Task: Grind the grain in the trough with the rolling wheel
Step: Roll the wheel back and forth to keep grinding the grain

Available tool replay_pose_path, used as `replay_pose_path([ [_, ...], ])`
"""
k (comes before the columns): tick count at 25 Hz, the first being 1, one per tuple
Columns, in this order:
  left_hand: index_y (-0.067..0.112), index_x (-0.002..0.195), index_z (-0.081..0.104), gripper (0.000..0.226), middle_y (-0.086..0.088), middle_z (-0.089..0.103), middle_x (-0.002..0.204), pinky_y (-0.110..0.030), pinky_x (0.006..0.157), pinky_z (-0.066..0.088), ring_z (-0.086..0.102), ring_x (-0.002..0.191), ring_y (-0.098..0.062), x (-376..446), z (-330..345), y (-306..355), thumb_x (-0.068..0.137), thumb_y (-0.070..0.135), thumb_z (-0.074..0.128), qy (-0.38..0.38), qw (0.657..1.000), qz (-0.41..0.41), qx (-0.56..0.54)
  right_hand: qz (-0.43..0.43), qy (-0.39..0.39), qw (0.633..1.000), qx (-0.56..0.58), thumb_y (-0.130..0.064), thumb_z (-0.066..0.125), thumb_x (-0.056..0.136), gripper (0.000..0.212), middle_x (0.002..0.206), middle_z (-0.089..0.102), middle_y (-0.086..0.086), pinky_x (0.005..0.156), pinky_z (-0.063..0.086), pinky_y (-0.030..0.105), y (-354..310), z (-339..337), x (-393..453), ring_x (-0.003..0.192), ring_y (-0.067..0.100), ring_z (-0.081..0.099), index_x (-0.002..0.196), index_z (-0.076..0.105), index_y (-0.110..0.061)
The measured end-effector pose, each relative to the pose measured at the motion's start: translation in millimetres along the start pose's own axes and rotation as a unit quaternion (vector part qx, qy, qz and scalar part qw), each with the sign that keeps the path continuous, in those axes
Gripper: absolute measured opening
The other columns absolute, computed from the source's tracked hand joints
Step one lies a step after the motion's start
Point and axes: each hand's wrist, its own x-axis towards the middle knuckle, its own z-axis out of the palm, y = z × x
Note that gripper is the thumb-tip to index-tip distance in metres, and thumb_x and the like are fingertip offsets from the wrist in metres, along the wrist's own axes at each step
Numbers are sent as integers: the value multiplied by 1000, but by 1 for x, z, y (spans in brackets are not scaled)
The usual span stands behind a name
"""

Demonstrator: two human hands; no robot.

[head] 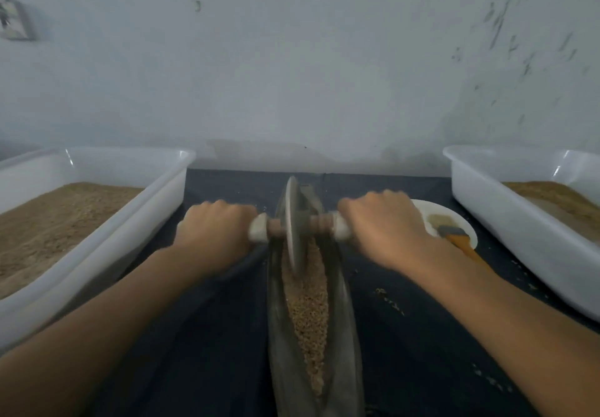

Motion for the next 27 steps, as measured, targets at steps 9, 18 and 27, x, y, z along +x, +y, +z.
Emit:
replay_pose_path([
  [9, 35, 69, 30, 40, 15, 43, 58, -24, 45, 22, 41, 48, -6, -44, -15, 16, 70, 47, 68, 38, 995, 44, 87, -11, 25, 1000, -3, -31, 78, 62, 39, 67, 60, -2, 46, 32, 31, -3, 4, -44, 55, 22, 58, 78, 43, -26],
  [18, 33, 82, 37, 20, 9, 54, 77, -31, 61, 40, 60, 75, -19, -3, -15, 13, 82, 43, 54, 16, 997, 19, 79, 18, 3, 999, 44, -37, 64, 79, 27, 83, 64, 3, 56, 33, 35, 3, 22, -15, 73, 30, 60, 87, 42, -25],
  [27, 38, 75, 21, 49, 13, 36, 58, -24, 45, 11, 32, 49, -7, -49, -29, 22, 66, 48, 68, 48, 988, 90, 117, 15, -43, 997, 61, -49, 63, 72, 36, 74, 57, -8, 58, 46, 36, -1, 8, -61, 66, 17, 58, 82, 31, -34],
])
